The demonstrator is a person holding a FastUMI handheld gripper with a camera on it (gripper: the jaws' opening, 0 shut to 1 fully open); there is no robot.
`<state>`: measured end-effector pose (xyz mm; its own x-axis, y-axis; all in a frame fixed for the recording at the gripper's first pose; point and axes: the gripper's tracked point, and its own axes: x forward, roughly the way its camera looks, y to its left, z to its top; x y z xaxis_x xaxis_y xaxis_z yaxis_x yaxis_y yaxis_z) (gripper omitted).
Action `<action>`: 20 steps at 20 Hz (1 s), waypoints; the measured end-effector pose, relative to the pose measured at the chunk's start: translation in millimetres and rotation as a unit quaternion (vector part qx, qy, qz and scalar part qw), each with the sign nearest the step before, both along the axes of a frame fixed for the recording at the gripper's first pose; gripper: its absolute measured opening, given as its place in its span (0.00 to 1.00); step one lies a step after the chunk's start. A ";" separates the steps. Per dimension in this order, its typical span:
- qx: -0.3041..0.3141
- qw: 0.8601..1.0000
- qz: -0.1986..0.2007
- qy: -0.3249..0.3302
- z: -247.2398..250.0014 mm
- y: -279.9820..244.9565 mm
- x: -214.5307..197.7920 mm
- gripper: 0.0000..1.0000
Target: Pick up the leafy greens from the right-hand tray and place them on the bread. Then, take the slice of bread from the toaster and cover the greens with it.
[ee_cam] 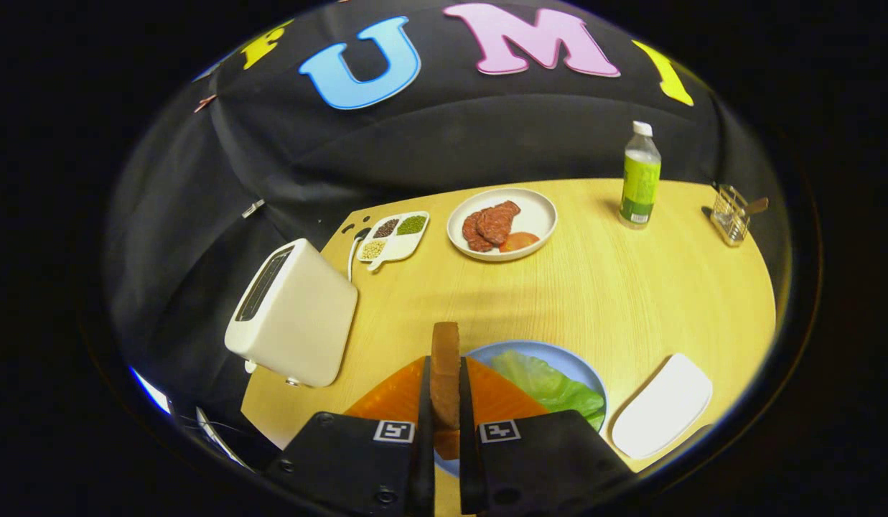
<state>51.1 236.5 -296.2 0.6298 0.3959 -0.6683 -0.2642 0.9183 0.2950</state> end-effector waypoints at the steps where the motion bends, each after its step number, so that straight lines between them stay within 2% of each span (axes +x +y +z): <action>1: 0.011 1.000 -0.013 0.005 -4.4 -4.7 3.2 0.18; 3: 0.014 0.999 -0.029 0.008 -11.6 -14.6 5.3 0.18; 8: -0.006 0.999 -0.040 0.002 -22.5 -36.4 2.6 0.19; 12: -0.029 0.999 -0.045 0.006 -31.7 -53.5 -2.2 0.28; 13: -0.038 0.998 -0.045 0.008 -33.5 -59.6 -4.5 0.36; 17: -0.055 0.997 -0.050 0.014 -38.8 -78.6 -11.7 0.52; 19: -0.054 0.997 -0.047 0.013 -34.2 -86.9 -14.2 0.66; 20: -0.054 0.997 -0.046 0.009 -31.6 -90.3 -15.0 0.83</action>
